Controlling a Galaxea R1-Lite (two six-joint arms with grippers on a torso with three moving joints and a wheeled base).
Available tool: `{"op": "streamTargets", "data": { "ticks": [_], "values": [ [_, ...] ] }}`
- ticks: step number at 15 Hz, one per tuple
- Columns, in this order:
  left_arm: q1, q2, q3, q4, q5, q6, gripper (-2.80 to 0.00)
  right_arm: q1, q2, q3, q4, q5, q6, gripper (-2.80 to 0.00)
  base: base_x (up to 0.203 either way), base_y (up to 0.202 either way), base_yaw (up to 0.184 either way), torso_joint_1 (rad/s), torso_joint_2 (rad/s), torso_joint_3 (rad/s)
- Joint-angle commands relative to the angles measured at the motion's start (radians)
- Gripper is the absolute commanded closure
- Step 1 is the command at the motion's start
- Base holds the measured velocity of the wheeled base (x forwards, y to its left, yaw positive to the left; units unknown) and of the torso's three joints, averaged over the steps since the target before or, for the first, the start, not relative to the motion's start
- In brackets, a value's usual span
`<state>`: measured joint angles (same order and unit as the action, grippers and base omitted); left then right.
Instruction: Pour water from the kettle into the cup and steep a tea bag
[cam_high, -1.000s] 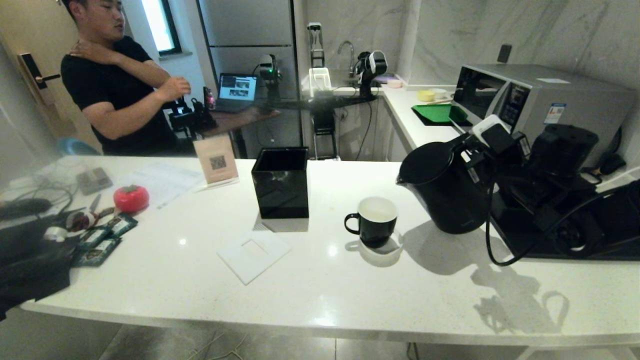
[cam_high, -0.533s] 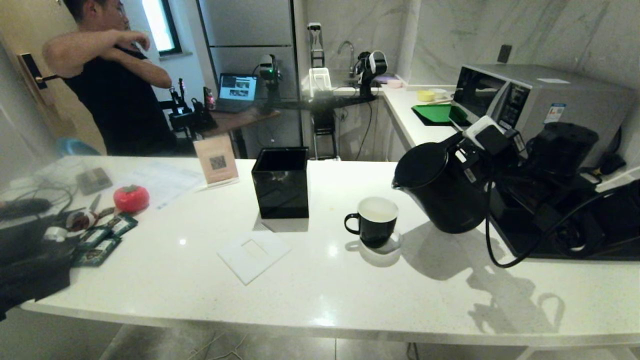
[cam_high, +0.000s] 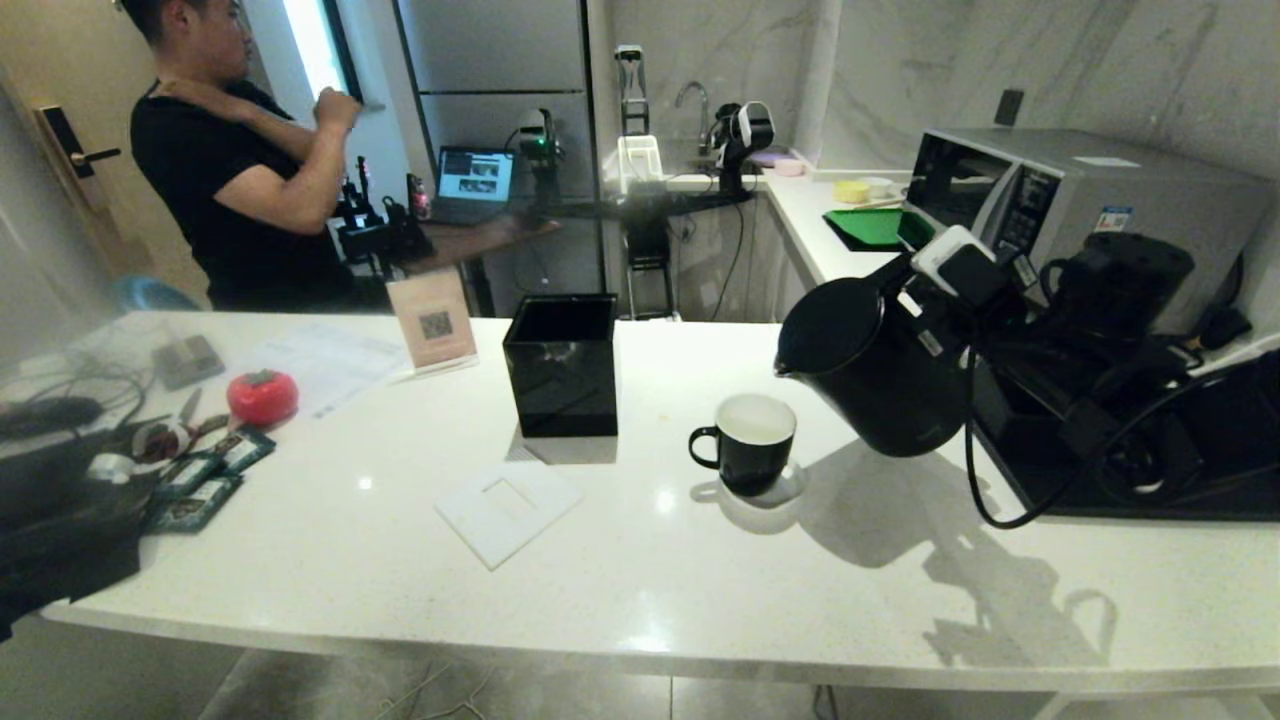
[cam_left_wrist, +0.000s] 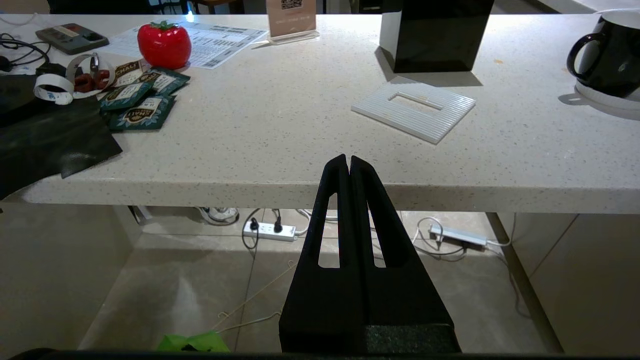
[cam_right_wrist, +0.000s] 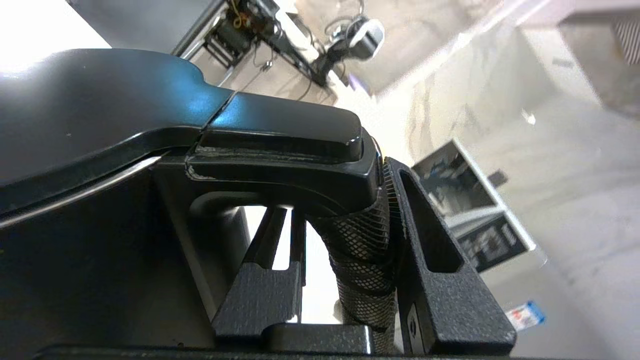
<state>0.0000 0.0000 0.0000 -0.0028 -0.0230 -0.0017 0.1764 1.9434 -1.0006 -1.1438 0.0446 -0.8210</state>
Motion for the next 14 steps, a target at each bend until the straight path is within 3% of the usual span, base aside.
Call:
{"op": "streamTargets", "data": {
  "ticks": [1, 14],
  "values": [
    [0.0, 0.0, 0.0, 0.0, 0.0, 0.0, 0.0, 0.0, -0.001, -0.006, -0.007, 0.001, -0.012, 0.0, 0.0, 0.0, 0.0, 0.0, 0.0, 0.0],
    [0.0, 0.0, 0.0, 0.0, 0.0, -0.001, 0.0, -0.002, 0.003, -0.006, 0.003, 0.05, -0.093, 0.0, 0.0, 0.0, 0.0, 0.0, 0.0, 0.0]
  ]
}}
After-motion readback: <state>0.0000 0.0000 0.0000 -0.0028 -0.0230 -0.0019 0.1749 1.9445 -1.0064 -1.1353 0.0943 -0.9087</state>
